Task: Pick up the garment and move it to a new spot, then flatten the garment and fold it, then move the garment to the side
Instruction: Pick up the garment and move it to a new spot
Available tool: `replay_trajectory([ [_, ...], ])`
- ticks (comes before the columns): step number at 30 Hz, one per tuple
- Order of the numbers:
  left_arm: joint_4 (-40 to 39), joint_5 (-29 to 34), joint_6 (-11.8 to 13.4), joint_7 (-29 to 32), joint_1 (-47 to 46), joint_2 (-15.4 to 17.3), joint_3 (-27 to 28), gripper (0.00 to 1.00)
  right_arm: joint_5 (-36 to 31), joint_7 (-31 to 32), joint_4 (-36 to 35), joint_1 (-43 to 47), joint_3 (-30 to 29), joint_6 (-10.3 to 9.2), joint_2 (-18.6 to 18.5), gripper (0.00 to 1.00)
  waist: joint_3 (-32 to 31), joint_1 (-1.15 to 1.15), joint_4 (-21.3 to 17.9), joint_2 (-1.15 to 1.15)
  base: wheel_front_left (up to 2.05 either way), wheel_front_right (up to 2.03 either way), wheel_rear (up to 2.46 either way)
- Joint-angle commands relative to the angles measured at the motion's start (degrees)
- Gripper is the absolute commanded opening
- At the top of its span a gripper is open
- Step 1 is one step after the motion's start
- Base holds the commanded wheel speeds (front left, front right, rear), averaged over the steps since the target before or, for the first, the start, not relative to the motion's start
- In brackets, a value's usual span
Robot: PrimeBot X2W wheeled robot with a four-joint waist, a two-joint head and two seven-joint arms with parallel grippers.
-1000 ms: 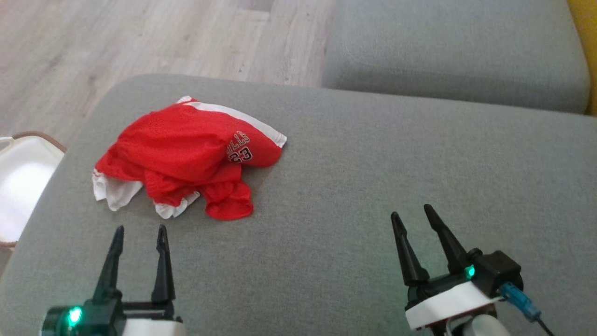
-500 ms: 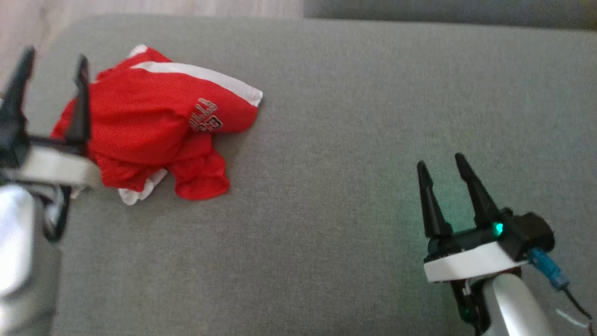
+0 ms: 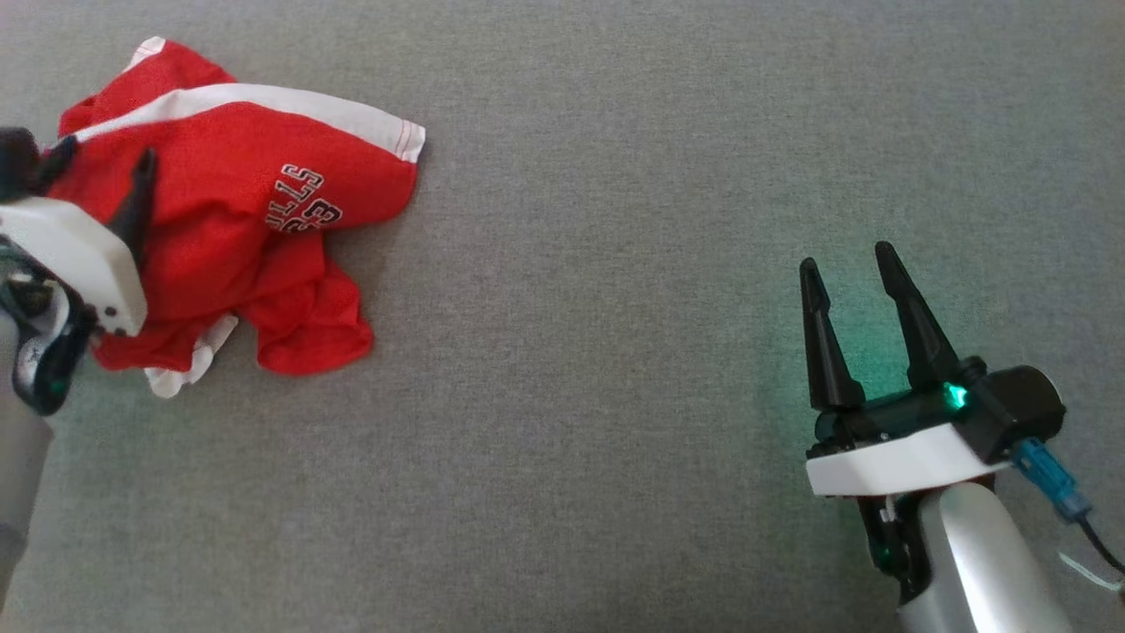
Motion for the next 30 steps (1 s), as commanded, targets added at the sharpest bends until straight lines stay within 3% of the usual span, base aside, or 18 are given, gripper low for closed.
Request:
replay_trajectory([
  [1, -0.9, -1.0, 0.1, 0.3, -2.8, 3.6, 1.7, 1.00, 0.2, -0.6, -2.0, -1.7, 1.4, 0.44, -0.2, 1.00, 0.1, -0.01, -0.2, 0.00, 0.00, 0.00, 0.00],
  [2, -0.4, -2.2, 0.1, 0.7, -2.8, 3.8, 0.7, 1.00, 0.2, -0.6, -2.0, -1.9, 1.3, 0.44, -0.2, 1.00, 0.1, -0.01, -0.3, 0.00, 0.00, 0.00, 0.00],
  [3, -0.2, -3.5, 0.1, 0.9, -2.9, 4.0, -0.1, 0.38, 0.3, -0.6, -2.0, -2.0, 1.1, 0.44, -0.2, 1.00, 0.1, -0.01, -0.4, 0.00, 0.00, 0.00, 0.00],
  [4, -0.3, -4.5, 0.1, 0.5, -3.1, 4.3, -0.9, 0.00, 0.5, -0.6, -2.0, -2.2, 1.0, 0.44, -0.2, 1.00, 0.1, -0.01, -0.5, 0.00, 0.00, 0.00, 0.00],
  [12, 0.4, -6.4, 0.1, -8.7, -6.5, 6.1, -1.7, 0.00, 1.4, -0.6, -1.4, -2.0, 1.0, 0.44, -0.2, 1.00, -1.9, -0.01, -0.2, 0.00, 0.00, 0.00, 0.00],
  [22, -5.1, -4.6, 2.3, -24.0, -11.0, 4.9, 2.0, 0.00, 2.6, -0.6, -0.6, -0.9, 1.5, 0.44, -0.2, 1.00, -6.1, -0.01, 0.5, 0.00, 0.00, 0.00, 0.00],
  [30, -17.3, -4.1, 4.2, -24.3, -9.6, 3.8, 1.0, 0.00, 3.9, -0.6, 0.0, 0.1, 2.1, 0.44, -0.2, 1.00, -9.9, -0.01, -0.1, 0.00, 0.00, 0.00, 0.00],
])
